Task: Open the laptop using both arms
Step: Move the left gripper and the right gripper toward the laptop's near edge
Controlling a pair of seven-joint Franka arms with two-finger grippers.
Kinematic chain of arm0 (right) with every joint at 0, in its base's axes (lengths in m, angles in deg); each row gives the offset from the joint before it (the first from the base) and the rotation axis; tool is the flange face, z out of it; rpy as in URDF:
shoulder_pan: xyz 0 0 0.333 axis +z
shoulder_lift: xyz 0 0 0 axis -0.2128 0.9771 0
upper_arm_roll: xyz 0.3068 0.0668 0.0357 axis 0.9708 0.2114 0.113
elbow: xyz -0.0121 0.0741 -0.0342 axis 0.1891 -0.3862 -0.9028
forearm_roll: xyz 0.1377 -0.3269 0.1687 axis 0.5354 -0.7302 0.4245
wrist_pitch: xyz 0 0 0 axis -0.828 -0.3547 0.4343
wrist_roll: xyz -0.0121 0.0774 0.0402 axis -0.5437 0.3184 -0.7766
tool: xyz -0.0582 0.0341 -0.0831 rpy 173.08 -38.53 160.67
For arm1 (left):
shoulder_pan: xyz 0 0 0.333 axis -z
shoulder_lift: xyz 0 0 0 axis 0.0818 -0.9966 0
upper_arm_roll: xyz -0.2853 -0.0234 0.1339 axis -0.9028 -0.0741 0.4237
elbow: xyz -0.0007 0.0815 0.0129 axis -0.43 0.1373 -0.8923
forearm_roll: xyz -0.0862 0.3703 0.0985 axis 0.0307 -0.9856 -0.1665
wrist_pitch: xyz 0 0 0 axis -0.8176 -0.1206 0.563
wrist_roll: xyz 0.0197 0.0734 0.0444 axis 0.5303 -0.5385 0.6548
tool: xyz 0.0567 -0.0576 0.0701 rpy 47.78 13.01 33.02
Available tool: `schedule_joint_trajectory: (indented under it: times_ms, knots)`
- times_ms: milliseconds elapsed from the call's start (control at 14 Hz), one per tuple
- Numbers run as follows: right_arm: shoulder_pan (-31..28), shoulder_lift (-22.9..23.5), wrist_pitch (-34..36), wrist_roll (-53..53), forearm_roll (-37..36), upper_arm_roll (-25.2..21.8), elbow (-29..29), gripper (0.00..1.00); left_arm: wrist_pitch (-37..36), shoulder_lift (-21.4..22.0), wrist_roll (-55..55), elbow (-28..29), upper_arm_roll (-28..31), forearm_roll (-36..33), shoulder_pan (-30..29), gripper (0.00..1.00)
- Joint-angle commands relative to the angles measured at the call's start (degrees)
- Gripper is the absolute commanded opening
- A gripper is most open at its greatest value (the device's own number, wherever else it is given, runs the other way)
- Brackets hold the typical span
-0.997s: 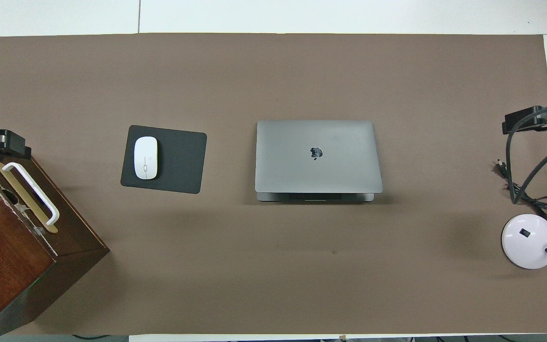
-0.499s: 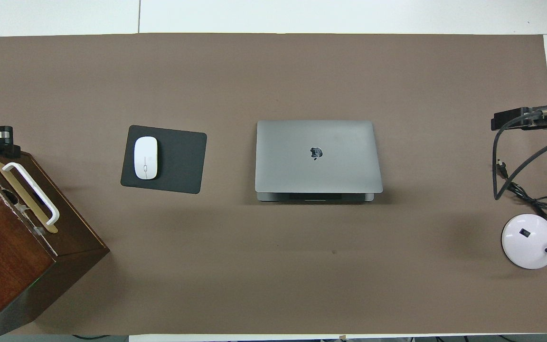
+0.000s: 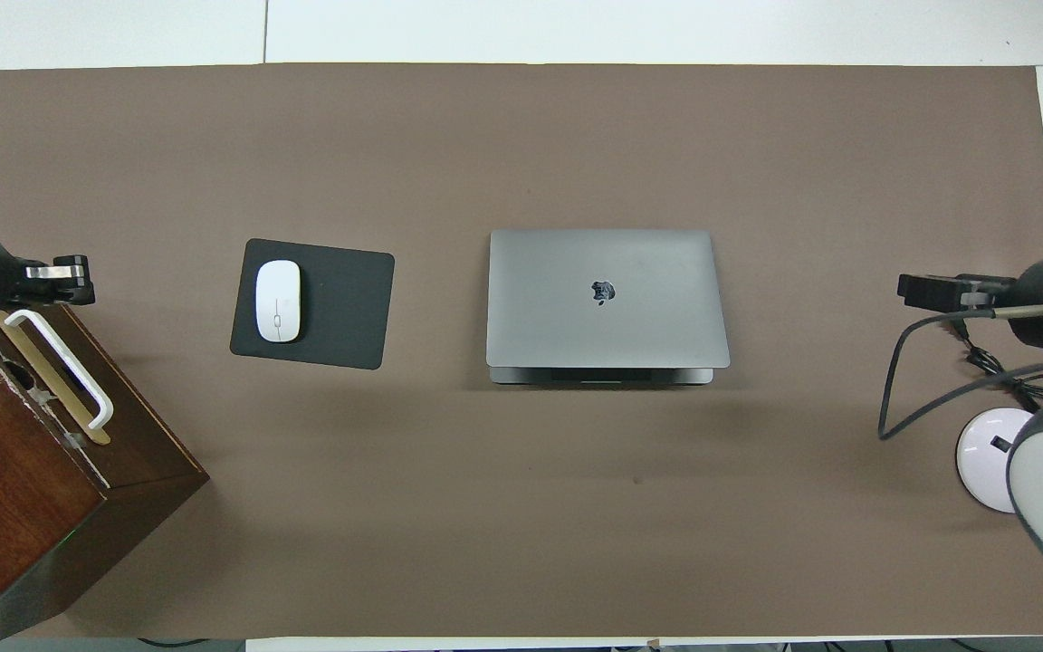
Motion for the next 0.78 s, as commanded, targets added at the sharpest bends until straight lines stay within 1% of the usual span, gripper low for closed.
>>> schedule_joint_trajectory:
  times_ms: [0,142,285,356,499,712]
  knots:
    - [-0.2,-8.2,-6.5,-4.8,7.4,0.3,-11.0,1.00,7.2,5.5,0.5,9.5,0.4,0.6,2.2,0.00]
    - [-0.1,-12.0,-10.3,-8.8,14.9,0.3,-16.4,1.00,12.5,7.6,0.5,14.5,0.5,0.7,3.8,0.00]
    - [0.1,-14.7,-11.9,-10.1,19.9,0.4,-19.6,1.00,16.6,8.8,0.5,18.0,0.5,1.3,5.1,0.00]
    - [1.6,-16.0,-13.6,-10.1,22.2,0.4,-21.5,1.00,18.8,9.1,0.6,19.4,0.5,1.6,5.7,0.00]
    - [5.1,-17.9,-19.4,-10.1,27.9,0.5,-26.2,1.00,24.1,10.2,0.6,23.1,0.5,1.6,7.8,0.00]
    - [11.7,-19.0,-27.5,-9.4,35.2,0.7,-31.0,1.00,32.8,11.1,0.6,28.9,0.5,1.7,11.0,0.00]
